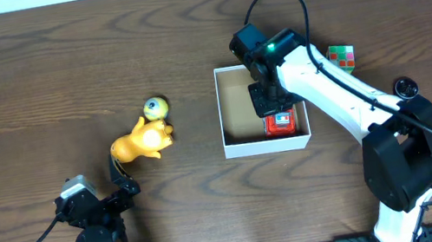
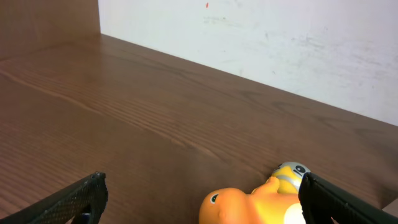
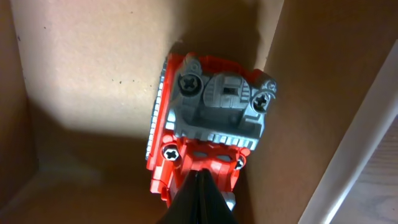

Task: Pack container
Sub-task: 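Lower the red toy robot into the white box with the right gripper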

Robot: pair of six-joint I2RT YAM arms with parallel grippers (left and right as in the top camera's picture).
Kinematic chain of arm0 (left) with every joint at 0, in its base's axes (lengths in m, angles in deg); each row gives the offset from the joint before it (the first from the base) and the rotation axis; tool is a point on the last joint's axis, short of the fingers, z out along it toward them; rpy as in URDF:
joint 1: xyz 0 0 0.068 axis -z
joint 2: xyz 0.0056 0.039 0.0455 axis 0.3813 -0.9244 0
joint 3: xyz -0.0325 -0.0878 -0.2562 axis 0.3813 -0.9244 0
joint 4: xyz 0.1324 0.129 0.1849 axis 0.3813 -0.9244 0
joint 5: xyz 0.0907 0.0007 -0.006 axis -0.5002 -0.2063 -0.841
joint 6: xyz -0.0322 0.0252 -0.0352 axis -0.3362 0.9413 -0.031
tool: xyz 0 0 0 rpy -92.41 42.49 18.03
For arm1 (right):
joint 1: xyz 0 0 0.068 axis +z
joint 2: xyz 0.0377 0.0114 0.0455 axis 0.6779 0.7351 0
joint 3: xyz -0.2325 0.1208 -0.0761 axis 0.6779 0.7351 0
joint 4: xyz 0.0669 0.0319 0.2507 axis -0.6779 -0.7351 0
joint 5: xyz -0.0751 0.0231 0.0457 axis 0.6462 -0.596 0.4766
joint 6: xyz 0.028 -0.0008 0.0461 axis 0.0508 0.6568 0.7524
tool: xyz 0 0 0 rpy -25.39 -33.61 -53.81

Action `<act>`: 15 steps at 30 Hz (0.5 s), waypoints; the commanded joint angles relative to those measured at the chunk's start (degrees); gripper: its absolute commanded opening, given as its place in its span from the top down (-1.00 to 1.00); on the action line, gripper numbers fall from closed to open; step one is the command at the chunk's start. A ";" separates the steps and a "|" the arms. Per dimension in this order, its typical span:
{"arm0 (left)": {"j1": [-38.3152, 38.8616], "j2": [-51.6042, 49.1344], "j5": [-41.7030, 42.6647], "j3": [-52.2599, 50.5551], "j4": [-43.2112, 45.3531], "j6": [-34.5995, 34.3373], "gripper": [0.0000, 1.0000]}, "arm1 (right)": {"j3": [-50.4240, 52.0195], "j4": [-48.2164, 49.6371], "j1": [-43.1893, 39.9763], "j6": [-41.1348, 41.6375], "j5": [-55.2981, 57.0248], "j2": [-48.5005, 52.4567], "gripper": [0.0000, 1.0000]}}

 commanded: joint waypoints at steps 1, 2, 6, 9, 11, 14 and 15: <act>-0.20 0.35 -0.46 -1.64 -0.37 0.96 -0.96 | 0.50 -0.13 0.35 -0.79 0.61 0.15 0.97; -0.20 0.35 -0.46 -1.64 -0.37 0.96 -0.96 | 0.50 -0.09 0.37 -0.79 0.61 0.15 0.97; -0.20 0.35 -0.46 -1.64 -0.37 0.96 -0.96 | 0.50 0.24 0.35 -0.79 0.61 0.15 0.97; -0.20 0.35 -0.46 -1.64 -0.37 0.96 -0.96 | 0.52 0.35 0.37 -0.79 0.61 0.15 0.97; -0.20 0.35 -0.46 -1.64 -0.37 0.96 -0.96 | 0.52 0.33 0.37 -0.76 0.59 0.15 0.97; -0.20 0.35 -0.46 -1.64 -0.37 0.96 -0.96 | 0.52 0.35 0.37 -0.76 0.61 0.15 0.98; -0.20 0.35 -0.46 -1.64 -0.39 0.96 -0.96 | 0.59 0.55 0.37 -0.76 0.59 0.15 0.97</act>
